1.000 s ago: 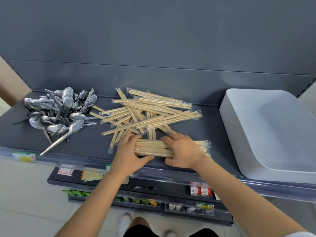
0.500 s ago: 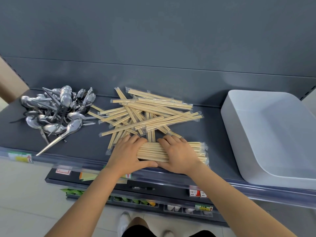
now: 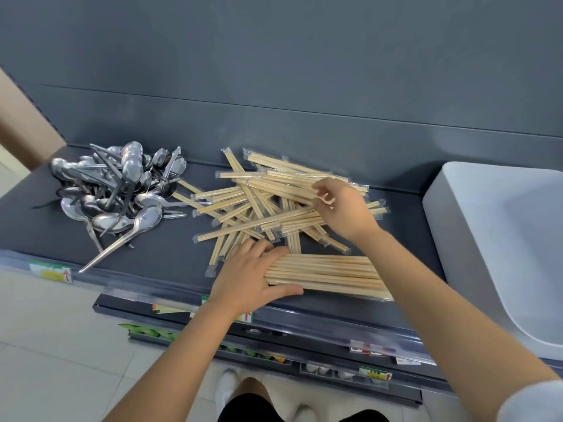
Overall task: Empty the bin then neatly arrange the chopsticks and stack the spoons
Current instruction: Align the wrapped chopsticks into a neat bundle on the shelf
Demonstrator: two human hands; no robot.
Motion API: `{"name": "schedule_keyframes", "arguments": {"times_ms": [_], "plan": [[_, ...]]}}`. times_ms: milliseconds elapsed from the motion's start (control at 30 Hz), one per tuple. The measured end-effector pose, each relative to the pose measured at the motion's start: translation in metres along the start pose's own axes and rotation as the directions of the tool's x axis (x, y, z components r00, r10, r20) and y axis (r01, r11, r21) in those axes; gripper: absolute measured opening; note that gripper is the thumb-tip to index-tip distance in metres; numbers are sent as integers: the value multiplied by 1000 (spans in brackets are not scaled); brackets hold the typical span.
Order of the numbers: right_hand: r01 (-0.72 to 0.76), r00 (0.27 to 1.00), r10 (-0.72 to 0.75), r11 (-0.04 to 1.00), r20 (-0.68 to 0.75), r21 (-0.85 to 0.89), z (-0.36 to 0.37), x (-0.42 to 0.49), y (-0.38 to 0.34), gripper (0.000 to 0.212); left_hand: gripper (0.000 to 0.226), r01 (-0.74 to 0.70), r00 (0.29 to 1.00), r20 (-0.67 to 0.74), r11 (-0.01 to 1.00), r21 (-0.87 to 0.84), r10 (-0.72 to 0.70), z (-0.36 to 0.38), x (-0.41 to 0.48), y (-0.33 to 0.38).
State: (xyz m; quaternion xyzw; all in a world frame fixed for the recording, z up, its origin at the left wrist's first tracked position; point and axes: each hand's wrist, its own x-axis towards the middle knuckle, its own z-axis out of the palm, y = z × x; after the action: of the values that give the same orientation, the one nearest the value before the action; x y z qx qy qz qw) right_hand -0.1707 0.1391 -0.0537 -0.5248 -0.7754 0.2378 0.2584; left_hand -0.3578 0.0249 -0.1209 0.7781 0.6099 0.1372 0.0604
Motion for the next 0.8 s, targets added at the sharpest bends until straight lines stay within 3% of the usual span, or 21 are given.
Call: {"name": "schedule_keyframes", "arguments": {"times_ms": [133,233,333,500,633,800], "plan": [[36,982,11,970,191,-240,13,49,-5,66,80,-38,993,-115,999,0,38,5,2,-2],[210,945,-41,838,326,-504,24,74,-10,53,78,-71,980,-186,997,28,75,11,2,-4],[307,913,-52,740,404,-599,28,85,-13,43,76,-75,975,-205,997,30,79,11,3,-5],[274,928,36,613,372,-741,39,77,-17,49,74,-54,980,-190,998,16,56,11,0,-4],[219,944,51,642,325,-735,40,74,-18,43,74,-38,984,-174,999,27,42,9,1,-3],[216,975,-112,680,191,-700,16,63,-17,23,78,-10,993,-119,1000,8,11,4,0,-1]]}}
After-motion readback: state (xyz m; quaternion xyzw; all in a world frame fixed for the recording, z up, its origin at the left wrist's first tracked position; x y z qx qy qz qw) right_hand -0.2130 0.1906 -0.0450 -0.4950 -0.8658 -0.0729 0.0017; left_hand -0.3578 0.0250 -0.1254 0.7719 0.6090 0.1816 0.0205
